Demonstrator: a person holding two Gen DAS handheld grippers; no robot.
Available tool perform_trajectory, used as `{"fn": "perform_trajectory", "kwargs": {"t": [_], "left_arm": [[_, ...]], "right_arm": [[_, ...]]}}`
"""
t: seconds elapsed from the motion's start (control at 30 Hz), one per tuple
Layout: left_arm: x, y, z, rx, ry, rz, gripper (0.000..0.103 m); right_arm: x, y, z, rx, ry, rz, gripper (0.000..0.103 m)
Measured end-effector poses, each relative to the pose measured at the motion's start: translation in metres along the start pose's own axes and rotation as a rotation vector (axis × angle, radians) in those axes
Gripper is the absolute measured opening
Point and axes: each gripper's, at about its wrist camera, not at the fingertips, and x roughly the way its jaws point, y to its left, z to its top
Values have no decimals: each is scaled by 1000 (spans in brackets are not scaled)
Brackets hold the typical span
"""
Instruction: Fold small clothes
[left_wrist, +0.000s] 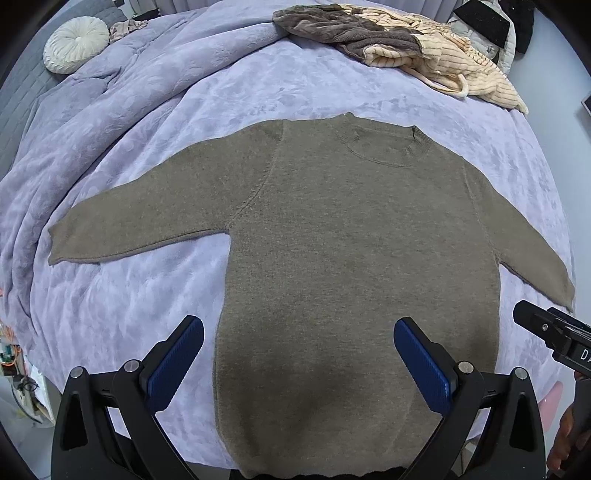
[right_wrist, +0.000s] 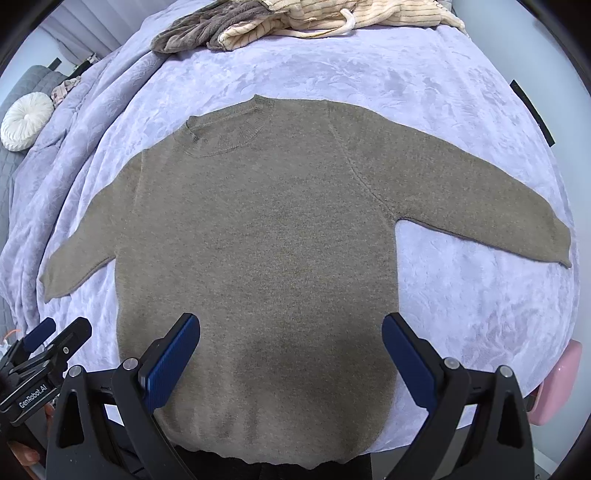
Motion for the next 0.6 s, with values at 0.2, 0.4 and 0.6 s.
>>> {"fn": "perform_trajectory", "kwargs": {"t": [0.2,0.4,0.6], "left_arm": [[0,1,1,-6,1,-2,103],[1,1,1,-7,4,-4,103],[4,0,2,-4,9,-4,103]], "right_arm": [[0,2,0,-2,0,-2,100],[1,3,1,-2,4,-4,100],[2,4,0,-2,7,-7,100]]}}
